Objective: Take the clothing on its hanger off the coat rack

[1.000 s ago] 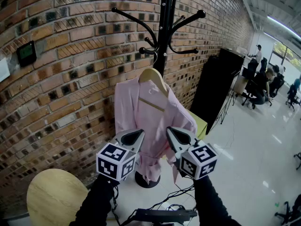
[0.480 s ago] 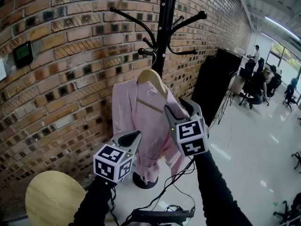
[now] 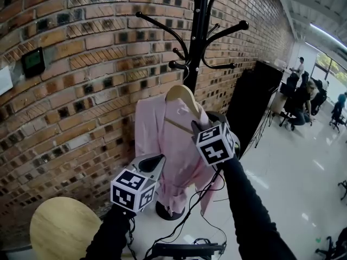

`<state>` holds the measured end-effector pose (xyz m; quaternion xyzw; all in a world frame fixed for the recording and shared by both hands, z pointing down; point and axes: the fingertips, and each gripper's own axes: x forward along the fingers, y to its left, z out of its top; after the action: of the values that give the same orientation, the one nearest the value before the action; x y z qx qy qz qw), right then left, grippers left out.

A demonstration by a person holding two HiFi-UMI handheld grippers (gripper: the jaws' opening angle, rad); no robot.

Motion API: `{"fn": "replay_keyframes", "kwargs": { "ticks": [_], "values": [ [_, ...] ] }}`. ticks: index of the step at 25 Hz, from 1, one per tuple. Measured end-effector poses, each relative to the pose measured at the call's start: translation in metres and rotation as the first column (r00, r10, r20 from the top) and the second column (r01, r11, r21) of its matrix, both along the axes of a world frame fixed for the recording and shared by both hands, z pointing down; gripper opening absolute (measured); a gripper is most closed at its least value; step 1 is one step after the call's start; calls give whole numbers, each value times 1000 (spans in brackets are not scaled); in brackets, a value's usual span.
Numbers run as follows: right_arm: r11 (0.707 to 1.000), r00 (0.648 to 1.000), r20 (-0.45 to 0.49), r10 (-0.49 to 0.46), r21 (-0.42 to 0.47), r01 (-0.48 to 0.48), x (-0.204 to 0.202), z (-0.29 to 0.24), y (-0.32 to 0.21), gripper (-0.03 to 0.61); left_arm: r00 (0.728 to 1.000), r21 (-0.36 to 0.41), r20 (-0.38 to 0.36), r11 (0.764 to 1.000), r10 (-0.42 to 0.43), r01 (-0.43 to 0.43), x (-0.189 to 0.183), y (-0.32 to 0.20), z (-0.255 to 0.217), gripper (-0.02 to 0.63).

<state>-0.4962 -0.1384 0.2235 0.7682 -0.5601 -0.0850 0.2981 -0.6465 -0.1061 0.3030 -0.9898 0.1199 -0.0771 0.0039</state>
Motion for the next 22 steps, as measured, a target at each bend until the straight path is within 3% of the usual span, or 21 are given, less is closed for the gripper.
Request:
{"fn": "replay_keyframes", "kwargs": {
  "ticks": [7, 22],
  "values": [
    [999, 997, -59, 40, -8, -40, 6, 8, -9, 92, 1000, 7, 2, 1000, 8, -8, 2, -1, -2, 0],
    [1000, 994, -107, 21, 4, -21, 2, 3, -6, 77, 1000, 1, 1, 1000, -9, 9, -9, -7, 1, 0]
  ]
}}
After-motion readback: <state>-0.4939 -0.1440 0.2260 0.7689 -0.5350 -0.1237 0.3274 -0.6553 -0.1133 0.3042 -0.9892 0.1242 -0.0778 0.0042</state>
